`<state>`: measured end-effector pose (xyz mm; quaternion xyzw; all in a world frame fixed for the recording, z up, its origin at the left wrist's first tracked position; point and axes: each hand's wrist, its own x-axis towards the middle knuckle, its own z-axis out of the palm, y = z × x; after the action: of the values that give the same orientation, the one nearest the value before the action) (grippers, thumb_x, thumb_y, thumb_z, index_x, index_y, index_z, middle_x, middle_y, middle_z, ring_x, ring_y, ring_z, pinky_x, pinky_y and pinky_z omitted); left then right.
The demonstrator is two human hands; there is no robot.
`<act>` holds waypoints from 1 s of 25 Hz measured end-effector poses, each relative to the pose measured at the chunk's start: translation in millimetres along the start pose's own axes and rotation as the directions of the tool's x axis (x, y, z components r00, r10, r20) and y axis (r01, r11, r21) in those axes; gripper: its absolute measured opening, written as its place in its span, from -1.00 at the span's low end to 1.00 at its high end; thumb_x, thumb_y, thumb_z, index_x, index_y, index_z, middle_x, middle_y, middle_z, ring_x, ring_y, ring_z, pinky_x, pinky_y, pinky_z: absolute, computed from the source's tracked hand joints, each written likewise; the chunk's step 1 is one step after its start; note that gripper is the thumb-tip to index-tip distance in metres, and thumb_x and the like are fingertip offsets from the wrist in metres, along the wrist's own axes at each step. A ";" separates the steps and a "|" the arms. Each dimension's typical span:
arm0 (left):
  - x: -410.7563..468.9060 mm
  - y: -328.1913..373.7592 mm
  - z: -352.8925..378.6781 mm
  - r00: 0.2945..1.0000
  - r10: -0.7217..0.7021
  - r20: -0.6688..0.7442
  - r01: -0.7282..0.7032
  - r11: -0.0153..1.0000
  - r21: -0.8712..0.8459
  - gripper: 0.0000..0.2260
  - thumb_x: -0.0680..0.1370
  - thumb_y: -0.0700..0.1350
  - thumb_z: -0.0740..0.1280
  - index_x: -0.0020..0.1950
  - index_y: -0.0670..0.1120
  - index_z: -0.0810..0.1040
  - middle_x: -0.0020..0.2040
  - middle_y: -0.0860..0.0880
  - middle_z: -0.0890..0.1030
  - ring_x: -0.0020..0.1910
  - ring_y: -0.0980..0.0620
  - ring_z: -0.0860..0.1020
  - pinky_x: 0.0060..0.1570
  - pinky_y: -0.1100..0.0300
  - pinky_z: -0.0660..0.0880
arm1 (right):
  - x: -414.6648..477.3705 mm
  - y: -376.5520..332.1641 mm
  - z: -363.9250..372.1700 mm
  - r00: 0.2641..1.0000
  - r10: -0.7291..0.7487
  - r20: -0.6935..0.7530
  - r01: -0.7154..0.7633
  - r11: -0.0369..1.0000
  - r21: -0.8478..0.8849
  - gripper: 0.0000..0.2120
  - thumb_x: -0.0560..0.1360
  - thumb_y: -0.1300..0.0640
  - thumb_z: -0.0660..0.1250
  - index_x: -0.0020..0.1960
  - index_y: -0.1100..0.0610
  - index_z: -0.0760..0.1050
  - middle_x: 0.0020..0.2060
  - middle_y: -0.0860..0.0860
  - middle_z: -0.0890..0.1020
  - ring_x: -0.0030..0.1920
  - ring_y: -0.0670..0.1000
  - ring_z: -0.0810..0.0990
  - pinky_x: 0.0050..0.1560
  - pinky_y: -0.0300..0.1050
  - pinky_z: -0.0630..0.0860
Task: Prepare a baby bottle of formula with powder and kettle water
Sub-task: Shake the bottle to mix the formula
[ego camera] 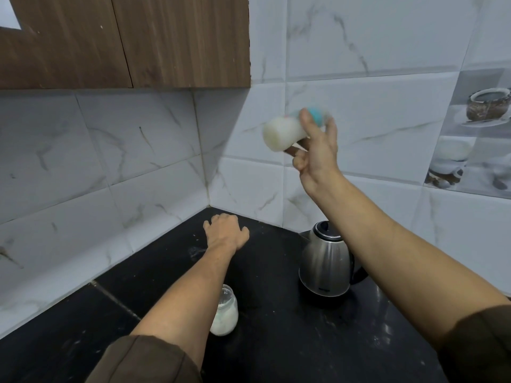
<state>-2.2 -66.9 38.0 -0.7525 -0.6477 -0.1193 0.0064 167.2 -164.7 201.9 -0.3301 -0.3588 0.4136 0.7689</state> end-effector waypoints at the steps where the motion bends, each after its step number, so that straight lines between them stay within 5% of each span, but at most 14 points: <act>1: 0.1 0.0 0.2 1.000 -0.002 0.001 0.002 1.000 -0.001 -0.58 0.61 0.14 0.27 0.35 -0.07 0.61 0.33 -0.11 0.59 0.38 -0.14 0.47 0.46 -0.18 0.32 | 2.8 -2.5 1.4 0.999 0.006 -0.044 -0.005 0.999 0.037 -0.30 0.59 -0.03 0.48 0.59 -0.18 0.19 0.29 0.15 0.62 -0.13 0.17 0.79 -0.64 -0.25 0.17; 6: 0.9 3.4 1.4 1.000 0.004 0.011 -0.003 1.000 -0.019 -0.60 0.61 0.14 0.29 0.33 -0.07 0.61 0.31 -0.10 0.60 0.37 -0.14 0.48 0.47 -0.19 0.33 | -25.5 -2.8 3.4 0.906 0.032 0.422 0.109 0.946 -0.307 -0.35 0.62 0.12 0.46 0.57 -0.17 0.24 -0.03 0.06 0.68 -0.41 -0.08 0.62 -0.61 -0.30 0.26; 11: 0.3 0.8 -1.1 1.000 -0.003 -0.011 0.003 1.000 -0.007 -0.60 0.59 0.13 0.28 0.28 -0.08 0.63 0.28 -0.11 0.60 0.35 -0.14 0.49 0.44 -0.18 0.34 | 0.3 -10.2 7.8 0.998 -0.009 -0.059 0.011 0.999 0.031 -0.25 0.59 -0.04 0.48 0.62 -0.20 0.13 0.28 0.15 0.61 -0.13 0.16 0.80 -0.62 -0.25 0.18; 12: 0.3 0.5 -1.8 1.000 -0.007 -0.007 0.006 1.000 -0.008 -0.60 0.60 0.13 0.28 0.29 -0.08 0.63 0.28 -0.11 0.60 0.35 -0.15 0.49 0.44 -0.18 0.34 | 0.9 -10.6 7.3 0.999 0.007 -0.046 -0.007 1.000 0.001 -0.25 0.58 -0.04 0.48 0.62 -0.20 0.12 0.28 0.14 0.61 -0.13 0.16 0.80 -0.62 -0.24 0.17; 16: -0.9 2.7 -0.3 1.000 0.005 -0.001 -0.005 1.000 -0.015 -0.59 0.60 0.14 0.28 0.32 -0.08 0.62 0.29 -0.11 0.60 0.36 -0.15 0.48 0.45 -0.19 0.33 | -20.2 0.0 3.6 0.926 0.023 0.377 0.111 0.937 -0.330 -0.31 0.58 0.05 0.50 0.57 -0.21 0.23 0.06 0.11 0.67 -0.40 -0.07 0.64 -0.59 -0.26 0.27; 17: -1.3 3.2 -0.2 1.000 0.007 -0.001 -0.007 1.000 -0.014 -0.58 0.60 0.14 0.28 0.32 -0.08 0.62 0.30 -0.11 0.60 0.36 -0.15 0.48 0.45 -0.19 0.33 | -19.8 -0.5 3.4 0.936 -0.013 0.352 0.127 0.944 -0.304 -0.30 0.58 0.04 0.51 0.58 -0.21 0.23 0.07 0.12 0.67 -0.40 -0.06 0.65 -0.59 -0.26 0.27; 20: -3.8 2.5 1.0 1.000 0.005 -0.004 -0.005 1.000 -0.010 -0.58 0.60 0.13 0.27 0.34 -0.08 0.62 0.31 -0.12 0.60 0.37 -0.15 0.48 0.45 -0.19 0.33 | -0.4 -8.3 5.3 0.999 -0.036 -0.033 0.035 0.999 -0.024 -0.26 0.58 -0.03 0.49 0.62 -0.19 0.15 0.22 0.11 0.64 -0.17 0.12 0.79 -0.60 -0.23 0.18; 22: -5.6 2.2 -0.1 1.000 0.002 0.002 -0.002 1.000 -0.005 -0.58 0.61 0.13 0.27 0.35 -0.08 0.61 0.32 -0.12 0.59 0.38 -0.15 0.47 0.45 -0.18 0.33 | 4.3 -13.1 7.6 0.997 -0.009 -0.074 0.007 1.000 -0.023 -0.25 0.58 -0.04 0.48 0.61 -0.20 0.12 0.23 0.09 0.62 -0.14 0.16 0.80 -0.59 -0.23 0.15; 25: -6.5 4.4 0.3 1.000 0.011 0.006 -0.010 1.000 -0.016 -0.58 0.61 0.14 0.28 0.35 -0.08 0.61 0.31 -0.12 0.59 0.37 -0.15 0.48 0.46 -0.19 0.33 | -13.4 -2.2 6.2 0.941 0.052 0.335 0.074 0.933 -0.352 -0.25 0.55 0.00 0.52 0.60 -0.22 0.19 0.17 0.14 0.69 -0.24 0.13 0.73 -0.61 -0.24 0.22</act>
<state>1.3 -73.8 37.1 -0.7562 -0.6428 -0.1221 -0.0010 157.6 -176.0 203.1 -0.3869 -0.5570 0.3874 0.6245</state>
